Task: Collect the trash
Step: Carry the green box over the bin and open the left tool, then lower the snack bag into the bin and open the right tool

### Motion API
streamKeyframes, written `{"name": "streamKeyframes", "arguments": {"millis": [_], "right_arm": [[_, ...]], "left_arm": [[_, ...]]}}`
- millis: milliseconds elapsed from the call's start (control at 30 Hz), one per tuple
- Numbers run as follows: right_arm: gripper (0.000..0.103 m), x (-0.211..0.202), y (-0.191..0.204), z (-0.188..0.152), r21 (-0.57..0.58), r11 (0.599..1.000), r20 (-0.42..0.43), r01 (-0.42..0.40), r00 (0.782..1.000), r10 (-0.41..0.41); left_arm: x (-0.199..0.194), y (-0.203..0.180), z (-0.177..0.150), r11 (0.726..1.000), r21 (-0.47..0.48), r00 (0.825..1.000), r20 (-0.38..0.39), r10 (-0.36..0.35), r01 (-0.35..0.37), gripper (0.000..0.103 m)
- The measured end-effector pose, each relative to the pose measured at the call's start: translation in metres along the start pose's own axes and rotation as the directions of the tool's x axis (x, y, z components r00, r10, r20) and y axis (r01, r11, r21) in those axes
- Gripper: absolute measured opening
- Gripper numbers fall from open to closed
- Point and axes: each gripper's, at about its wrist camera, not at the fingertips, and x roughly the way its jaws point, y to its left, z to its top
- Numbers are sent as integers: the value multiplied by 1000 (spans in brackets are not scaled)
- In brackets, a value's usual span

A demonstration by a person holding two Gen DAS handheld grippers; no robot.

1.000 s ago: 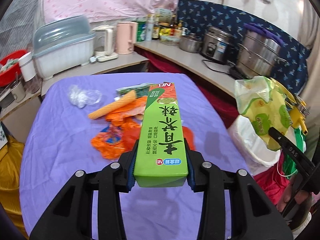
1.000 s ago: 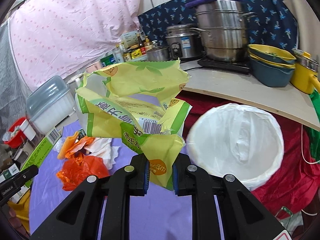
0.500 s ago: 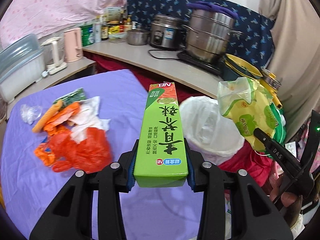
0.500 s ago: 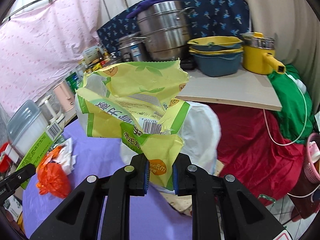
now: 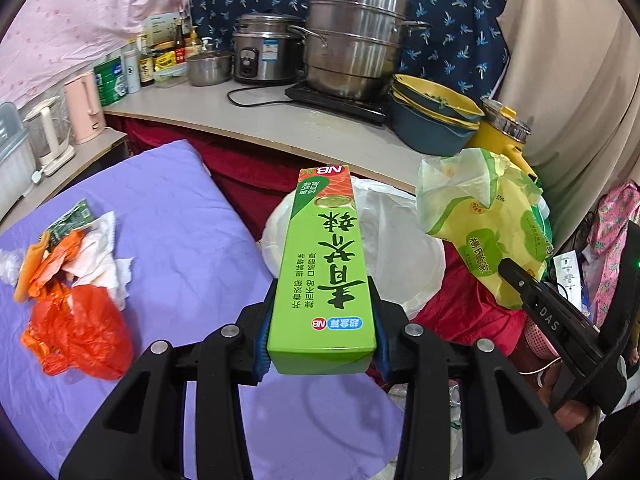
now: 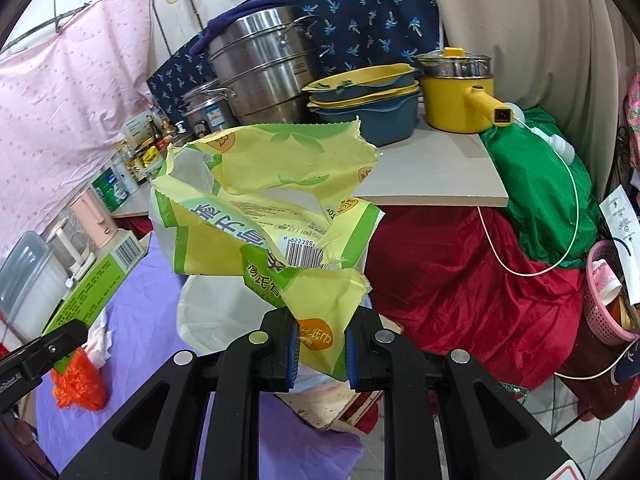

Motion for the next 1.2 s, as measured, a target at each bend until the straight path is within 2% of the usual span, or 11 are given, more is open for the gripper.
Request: {"name": "streamKeyframes", "arguments": {"millis": [267,467,533,567,667,1200], "right_arm": [[17,15,-16,0,30,999,-22,32,999,-31],[17,28,-21,-1,42,998,-43,46,998,-44],[17,31,-21,-1,42,998,-47,47,998,-45],[17,31,-19,-1,42,998,-48,46,998,-44],[17,35,-16,1,35,999,-50,39,998,-37],[23,76,43,9,-58,997,-80,-45,996,41]], "left_arm": [[45,-20,14,999,27,999,-49,-20,22,38],[71,-23,20,999,7,995,-84,-46,47,38],[76,-21,21,999,6,996,-83,-33,34,42],[77,-20,22,1000,3,996,-80,-29,29,50],[75,-10,23,999,-31,998,-58,-12,10,60],[53,39,10,990,-84,993,-42,113,-116,65]]}}
